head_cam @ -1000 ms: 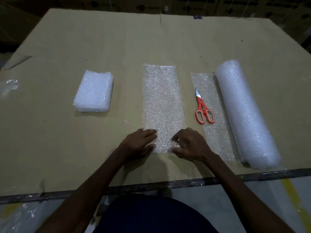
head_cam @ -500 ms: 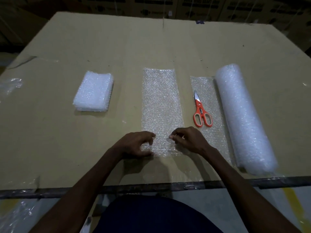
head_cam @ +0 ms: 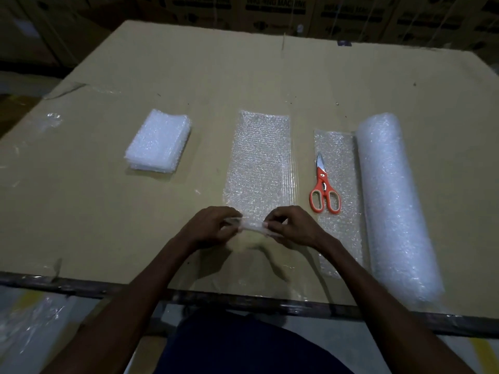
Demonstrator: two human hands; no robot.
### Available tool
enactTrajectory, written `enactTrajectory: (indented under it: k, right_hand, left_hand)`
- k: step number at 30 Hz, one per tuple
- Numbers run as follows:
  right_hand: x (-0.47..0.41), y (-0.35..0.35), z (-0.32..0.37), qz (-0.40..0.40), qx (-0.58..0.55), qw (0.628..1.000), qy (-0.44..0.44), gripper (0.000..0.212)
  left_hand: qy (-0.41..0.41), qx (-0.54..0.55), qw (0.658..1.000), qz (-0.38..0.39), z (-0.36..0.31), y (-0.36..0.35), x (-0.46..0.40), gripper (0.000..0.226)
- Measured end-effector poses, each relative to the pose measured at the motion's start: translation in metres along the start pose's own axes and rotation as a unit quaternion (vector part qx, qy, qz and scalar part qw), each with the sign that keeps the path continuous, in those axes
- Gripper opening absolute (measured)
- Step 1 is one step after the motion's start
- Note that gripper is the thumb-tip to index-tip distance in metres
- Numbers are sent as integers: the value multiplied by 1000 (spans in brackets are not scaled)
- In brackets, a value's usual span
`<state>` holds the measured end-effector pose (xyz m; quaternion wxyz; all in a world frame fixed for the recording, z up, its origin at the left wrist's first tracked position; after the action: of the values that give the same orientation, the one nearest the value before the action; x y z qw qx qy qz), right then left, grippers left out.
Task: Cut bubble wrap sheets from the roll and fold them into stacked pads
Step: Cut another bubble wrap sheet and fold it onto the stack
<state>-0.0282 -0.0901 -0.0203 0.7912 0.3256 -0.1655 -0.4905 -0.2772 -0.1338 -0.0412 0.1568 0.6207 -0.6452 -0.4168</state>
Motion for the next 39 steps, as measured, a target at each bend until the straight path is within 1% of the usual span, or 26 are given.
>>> enactTrajectory:
  k: [2,4,7,9,12,15,17,19,22,24,27,29,31,32,35,39]
  right_hand:
    - [-7,11,3,-23,-57,998,-28,15]
    - [-14,26,9,-42,-114,991,-60,14]
    - [-29,43,5,-67,-184,976,-99,14]
    - [-41,49,-1,-84,-219,965,-117,15]
    - [-68,55,-9,-115,-242,951,-156,11]
    - [-97,63,-12,-136,-246,942,-183,7]
    - [-119,66,-15,-162,-242,936,-199,7]
    - [-138,68,-22,-205,-238,925,-214,7]
    - [-169,73,-35,-258,-256,900,-242,7]
    - [-188,76,-43,-269,-273,884,-266,10]
    - [-218,79,-59,-278,-278,871,-294,12]
    - [-232,79,-68,-283,-266,871,-300,7]
    - [-247,77,-81,-289,-242,878,-295,8]
    - [-252,76,-85,-298,-218,884,-288,8]
    - [-271,76,-99,-326,-97,905,-255,1]
    - [-288,77,-108,-335,-34,906,-257,5]
  left_hand:
    - [55,75,994,-59,-5,5,-9,36]
    - [127,147,977,-89,-9,10,-21,28]
    - [179,215,957,-76,-4,18,-44,17]
    - [210,257,941,-66,2,23,-59,16]
    - [251,303,917,-60,14,30,-87,12]
    - [268,330,902,-74,27,34,-122,12]
    - [281,332,895,-99,39,35,-146,9]
    - [297,324,890,-120,50,33,-169,6]
    - [319,325,881,-127,69,25,-204,4]
    - [326,316,880,-137,79,18,-222,4]
    - [321,283,888,-171,98,6,-248,5]
    - [318,256,892,-193,106,2,-261,5]
    - [318,229,895,-211,117,-2,-277,6]
    - [319,215,898,-216,121,-4,-283,7]
    - [307,174,909,-221,135,-11,-301,9]
    - [293,125,920,-227,142,-19,-315,8]
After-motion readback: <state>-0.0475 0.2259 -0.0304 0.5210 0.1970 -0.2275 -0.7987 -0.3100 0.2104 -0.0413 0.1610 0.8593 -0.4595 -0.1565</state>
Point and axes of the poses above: each hand's wrist, its own x-axis away from the middle knuckle, its own y-axis out of the back of the hand, z = x × y, the point moved 2 cm from there along -x, towards the middle knuckle, and after that the axes turned 12 degrees about -z, right-handed, at the moved point
